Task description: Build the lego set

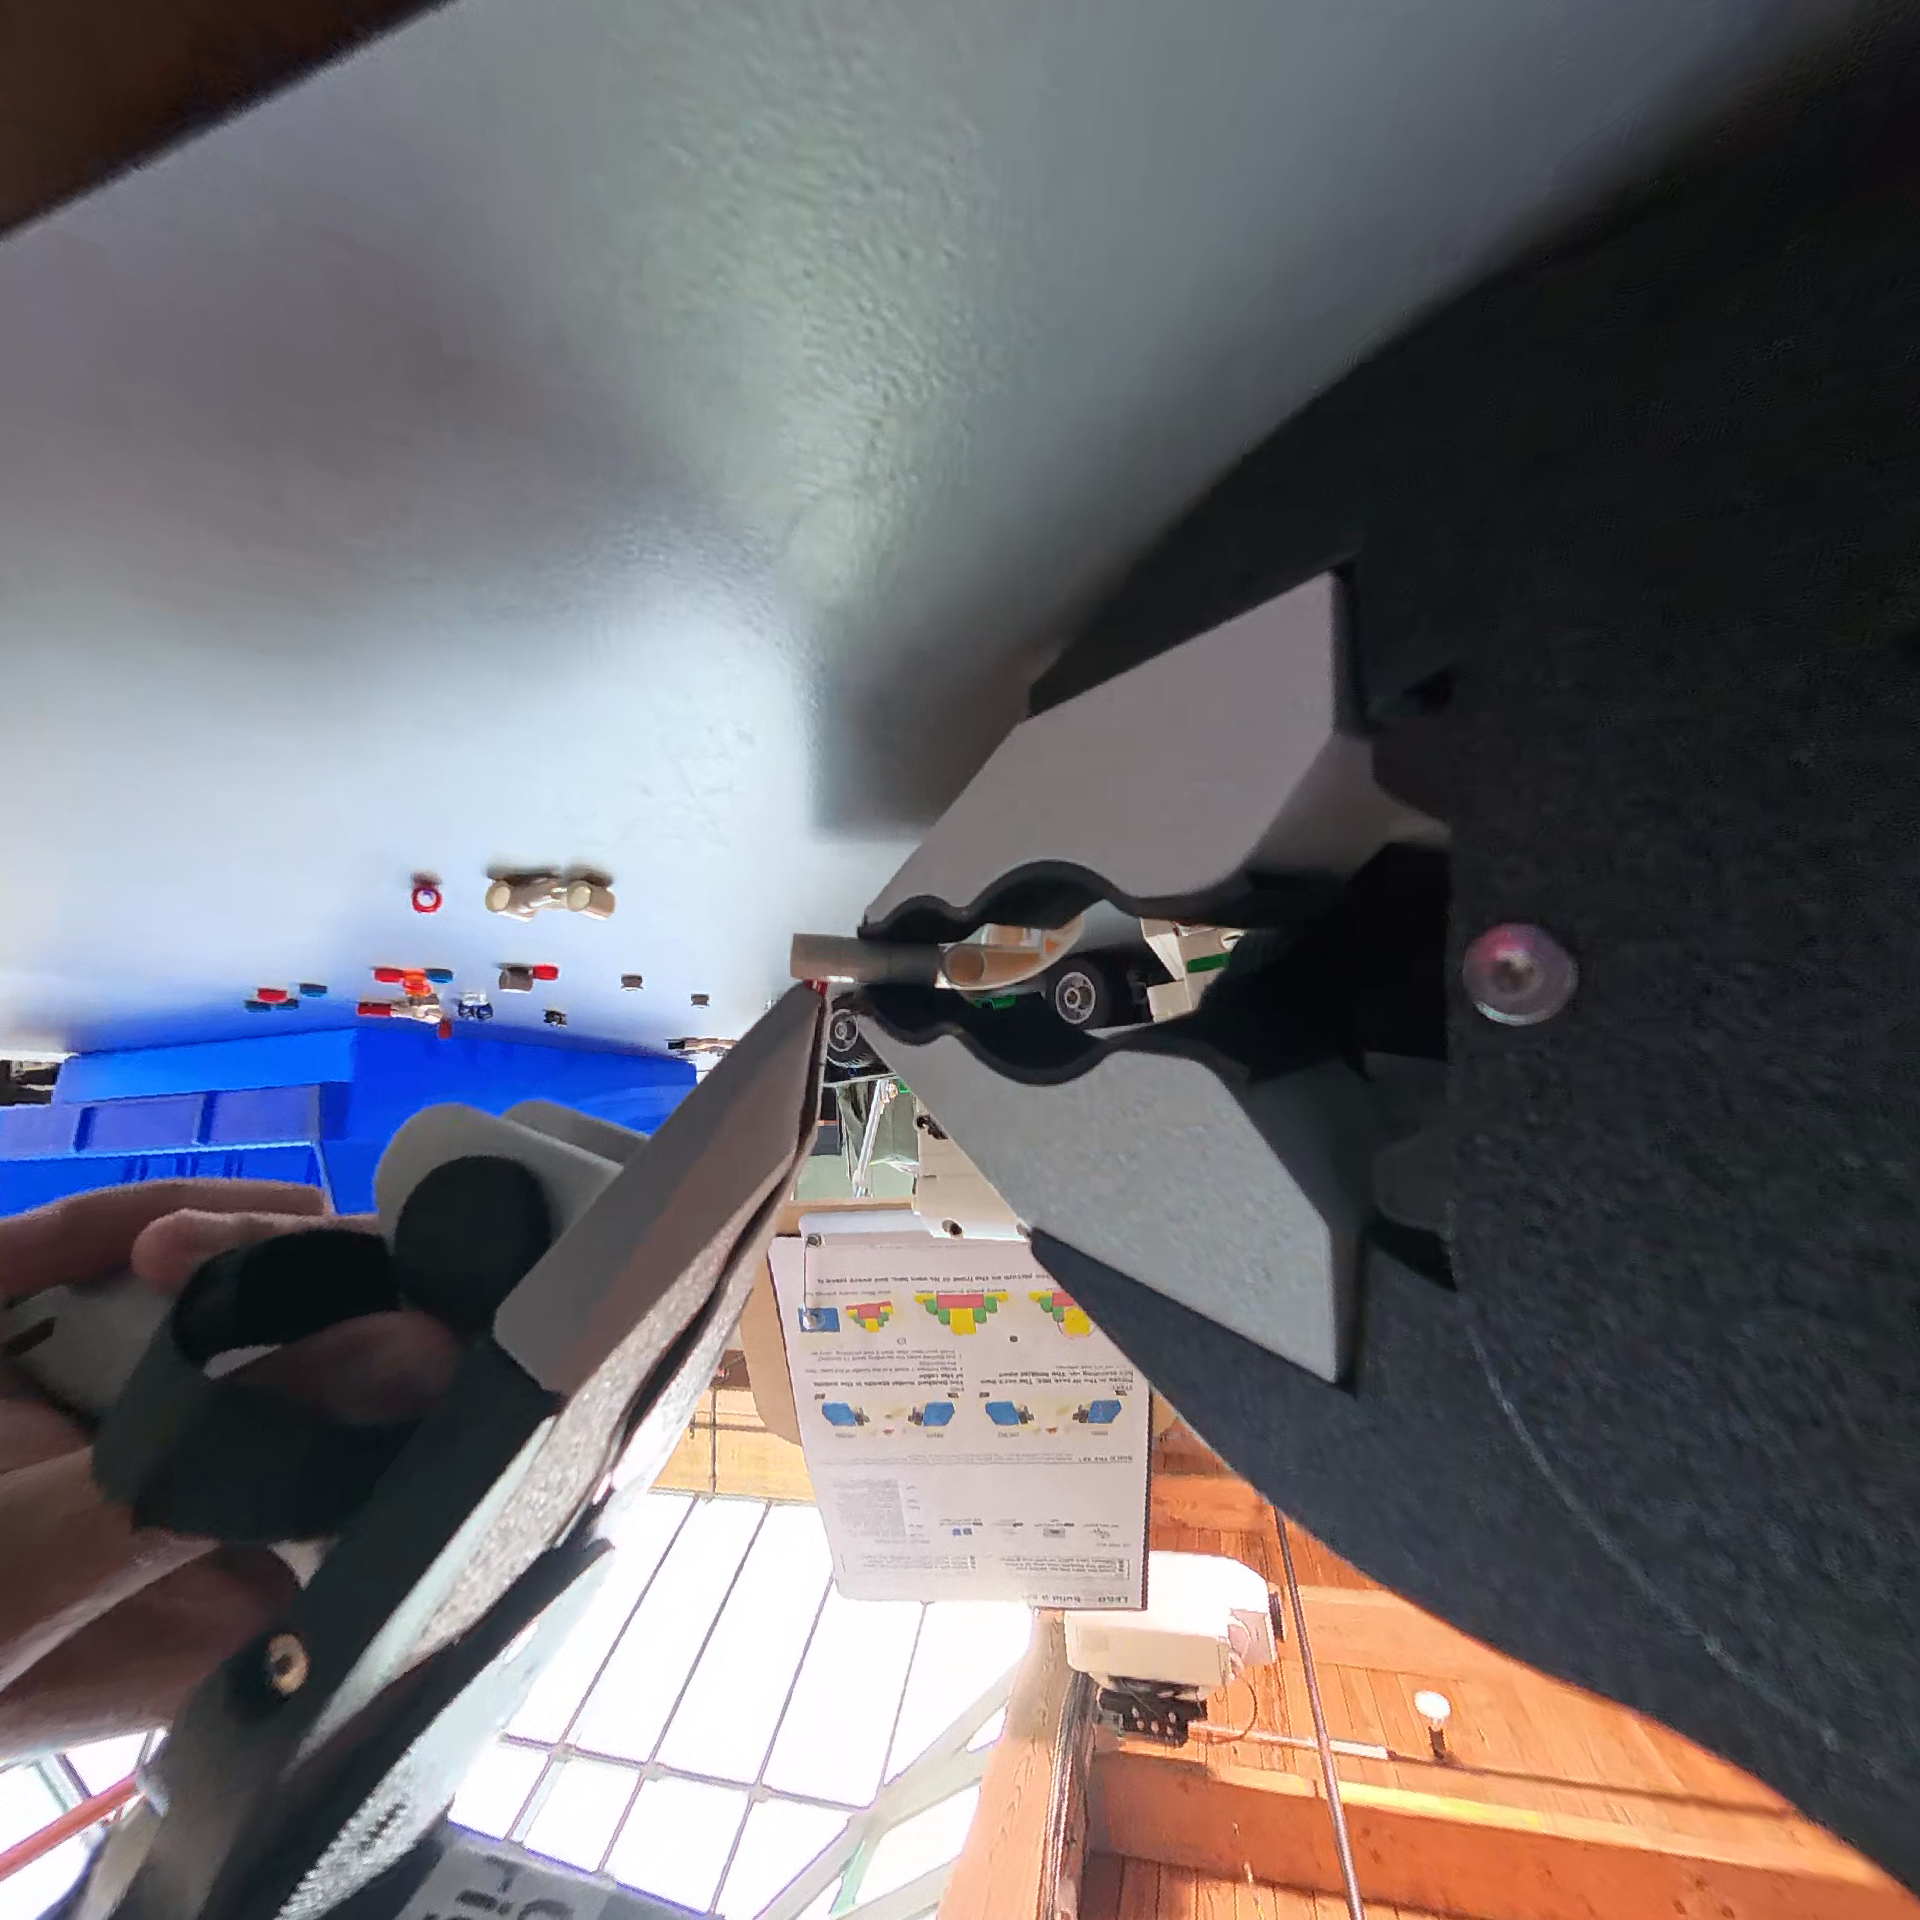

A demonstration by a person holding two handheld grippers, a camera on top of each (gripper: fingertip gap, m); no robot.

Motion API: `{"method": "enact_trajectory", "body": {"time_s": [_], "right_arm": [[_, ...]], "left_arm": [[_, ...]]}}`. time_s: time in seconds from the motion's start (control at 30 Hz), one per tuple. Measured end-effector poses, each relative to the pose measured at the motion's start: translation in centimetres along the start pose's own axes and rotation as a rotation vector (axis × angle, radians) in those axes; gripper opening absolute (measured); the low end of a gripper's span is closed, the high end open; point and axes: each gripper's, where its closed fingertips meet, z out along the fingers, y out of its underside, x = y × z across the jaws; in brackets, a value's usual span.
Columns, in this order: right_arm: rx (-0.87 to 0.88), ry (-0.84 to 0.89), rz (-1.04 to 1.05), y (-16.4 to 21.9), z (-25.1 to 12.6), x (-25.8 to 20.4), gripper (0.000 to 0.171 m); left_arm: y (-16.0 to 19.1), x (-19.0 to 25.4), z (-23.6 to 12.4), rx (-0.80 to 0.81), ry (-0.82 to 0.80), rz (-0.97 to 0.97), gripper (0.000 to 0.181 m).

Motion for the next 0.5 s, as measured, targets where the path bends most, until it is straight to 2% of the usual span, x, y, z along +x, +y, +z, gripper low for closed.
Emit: {"method": "enact_trajectory", "body": {"time_s": [0.33,0.5], "right_arm": [[-0.120,-0.001,-0.020,0.22,0.33,0.02,0.003],[-0.105,-0.054,0.019,0.23,0.66,0.33,0.003]], "left_arm": [[0.10,-0.05,-0.06,-0.033,-0.007,0.037,0.005],[0.44,0.24,0.08,-0.043,0.024,0.005,0.006]]}}
